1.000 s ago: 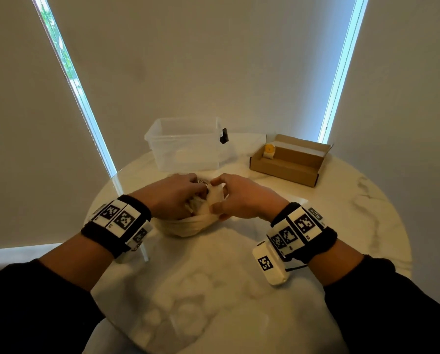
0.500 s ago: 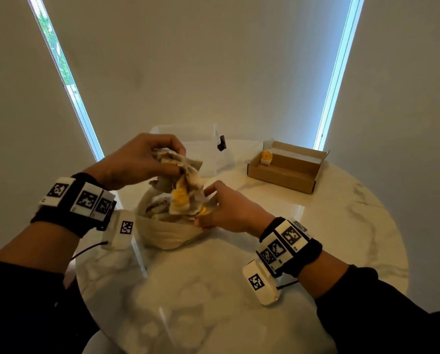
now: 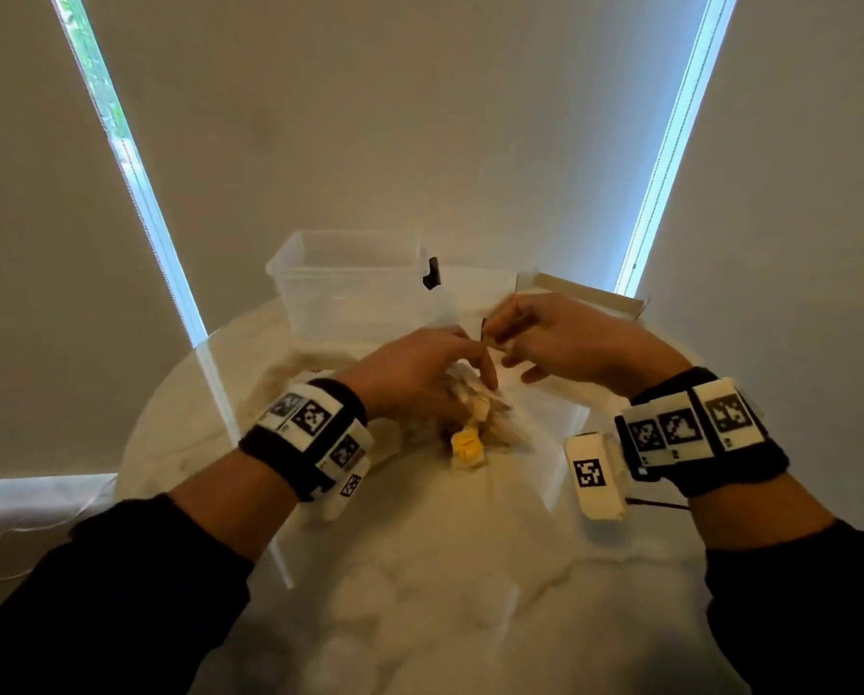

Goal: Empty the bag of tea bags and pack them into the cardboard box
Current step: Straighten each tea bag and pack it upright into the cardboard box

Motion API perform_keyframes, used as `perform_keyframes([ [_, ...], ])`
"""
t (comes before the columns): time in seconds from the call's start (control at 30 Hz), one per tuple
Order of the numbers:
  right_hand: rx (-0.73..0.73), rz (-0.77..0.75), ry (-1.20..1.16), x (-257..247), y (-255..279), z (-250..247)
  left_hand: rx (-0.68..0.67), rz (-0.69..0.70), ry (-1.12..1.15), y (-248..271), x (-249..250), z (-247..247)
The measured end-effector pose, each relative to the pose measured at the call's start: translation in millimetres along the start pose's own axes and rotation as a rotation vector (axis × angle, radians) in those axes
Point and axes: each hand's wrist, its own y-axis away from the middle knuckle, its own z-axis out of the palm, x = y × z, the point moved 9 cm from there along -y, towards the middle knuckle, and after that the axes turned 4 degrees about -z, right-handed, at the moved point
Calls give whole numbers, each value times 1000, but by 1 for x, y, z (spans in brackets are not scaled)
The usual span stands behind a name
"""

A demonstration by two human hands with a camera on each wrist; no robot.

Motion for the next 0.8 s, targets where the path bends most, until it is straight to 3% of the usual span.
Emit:
perform_keyframes([
  [0.2,-100,-56,9,-10,-6,35,134,-123,-46,57,-41,-72],
  [0.27,-113,-85,48,-20,-13,45,69,-218,-17,77,-62,-79],
  [0.37,-190,-114,100,-40,-20,70,-91,-312,-64,85,-88,-51],
  [0.57,-221,-121,214,-58,-38,94,-166,-228,-235,71,-97,-15],
  [0.8,-225,-97,181,-50,-42,90,-46,-153,37,76,-98,-44],
])
